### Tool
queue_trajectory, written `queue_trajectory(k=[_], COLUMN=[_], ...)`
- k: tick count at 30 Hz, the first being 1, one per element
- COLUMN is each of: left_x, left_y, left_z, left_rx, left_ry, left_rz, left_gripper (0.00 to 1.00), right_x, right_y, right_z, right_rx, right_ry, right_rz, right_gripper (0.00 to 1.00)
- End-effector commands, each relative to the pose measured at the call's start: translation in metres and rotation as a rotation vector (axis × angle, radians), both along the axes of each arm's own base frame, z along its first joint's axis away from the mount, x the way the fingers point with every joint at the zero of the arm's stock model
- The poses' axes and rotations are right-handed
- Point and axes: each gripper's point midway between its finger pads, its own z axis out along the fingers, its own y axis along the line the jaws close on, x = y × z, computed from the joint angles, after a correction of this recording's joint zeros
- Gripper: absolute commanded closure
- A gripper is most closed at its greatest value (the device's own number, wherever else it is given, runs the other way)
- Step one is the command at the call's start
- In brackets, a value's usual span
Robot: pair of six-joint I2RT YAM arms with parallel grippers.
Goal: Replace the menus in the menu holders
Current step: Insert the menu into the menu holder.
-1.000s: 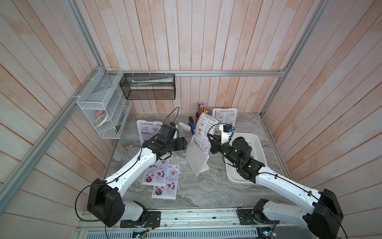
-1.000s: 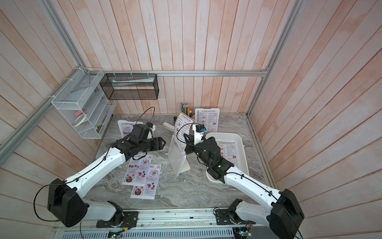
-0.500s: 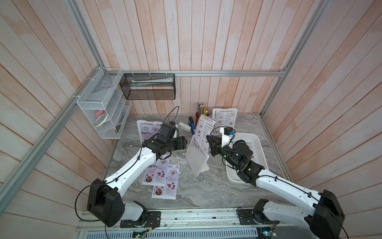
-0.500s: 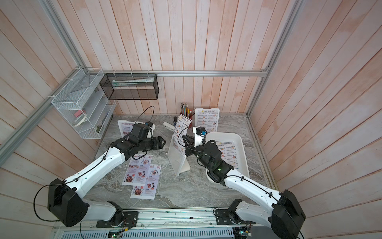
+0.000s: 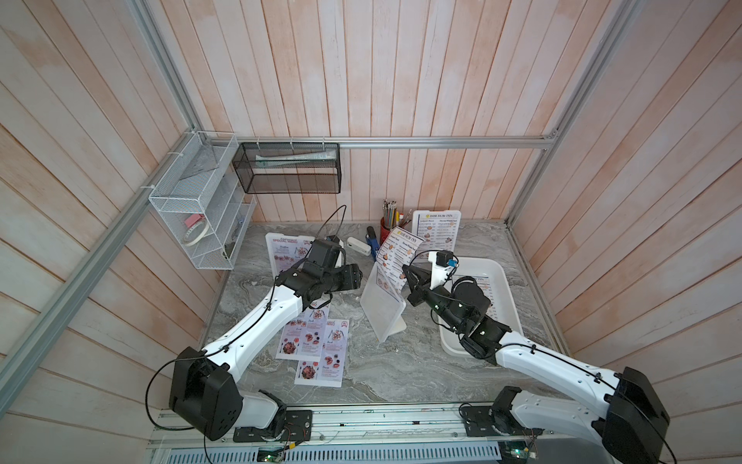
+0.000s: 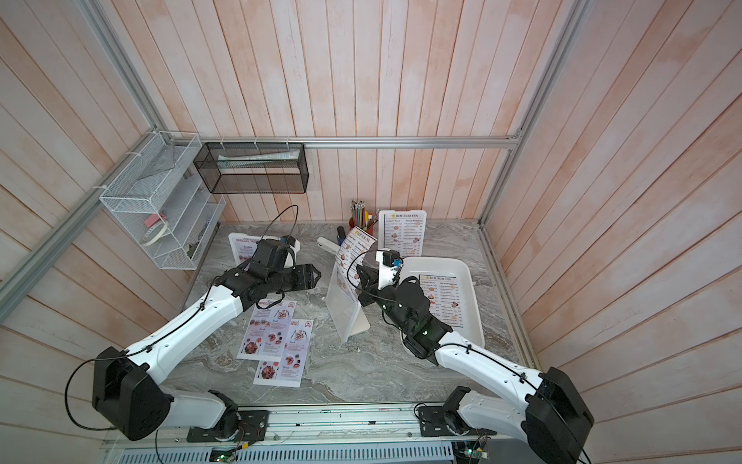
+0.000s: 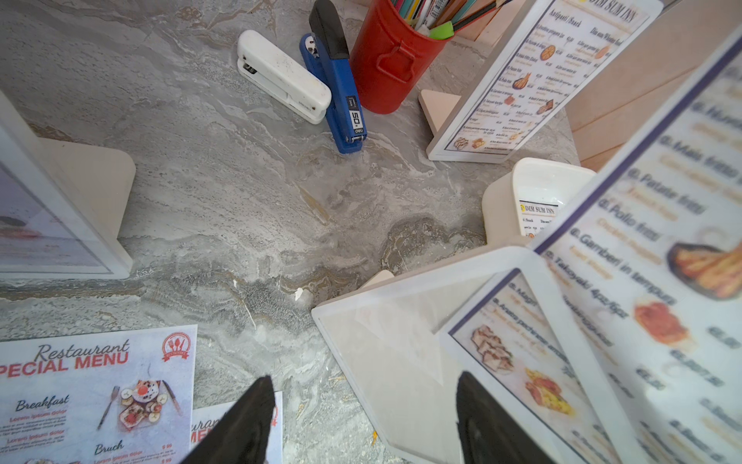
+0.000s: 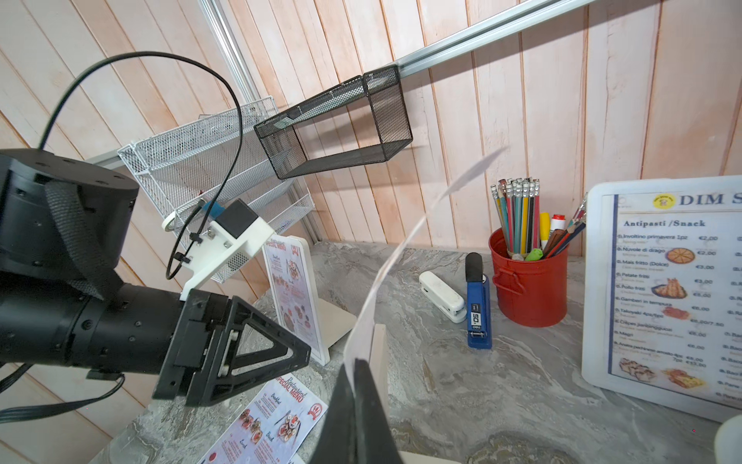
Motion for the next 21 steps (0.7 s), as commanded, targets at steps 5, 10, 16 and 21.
queue_trajectory(k=[5,10,16,21], left_x=[0.0065,0.0076,0.0077,0.0078], left_y=[-0.0004,-0.0006,0.0002,-0.0005], left_z=[0.0096,0.0087,0.0076,0.0070], left_rx=[-0.004,-0.004,-0.003,-0.004], left_ry=[-0.027,-0.025,-0.024,-0.022], left_rz=[0.000,0.001,0.000,-0.002], left_gripper=[0.26,0.26,0.26,0.26], right_x=[-0.0049,-0.0079,-0.0093,-0.0117], right_y=[-0.0029,-0.0021,-0.0047,-0.0079], right_z=[0.0164,0.0157,0.0164,0.0171], right_rx=[0.078,0.101,0.126,0.150], right_ry=[-0.051,-0.056,-0.069,-0.092], right_rz=[-0.018,-0.017,-0.026,-0.031], right_gripper=[0.98,0.98,0.98,0.98])
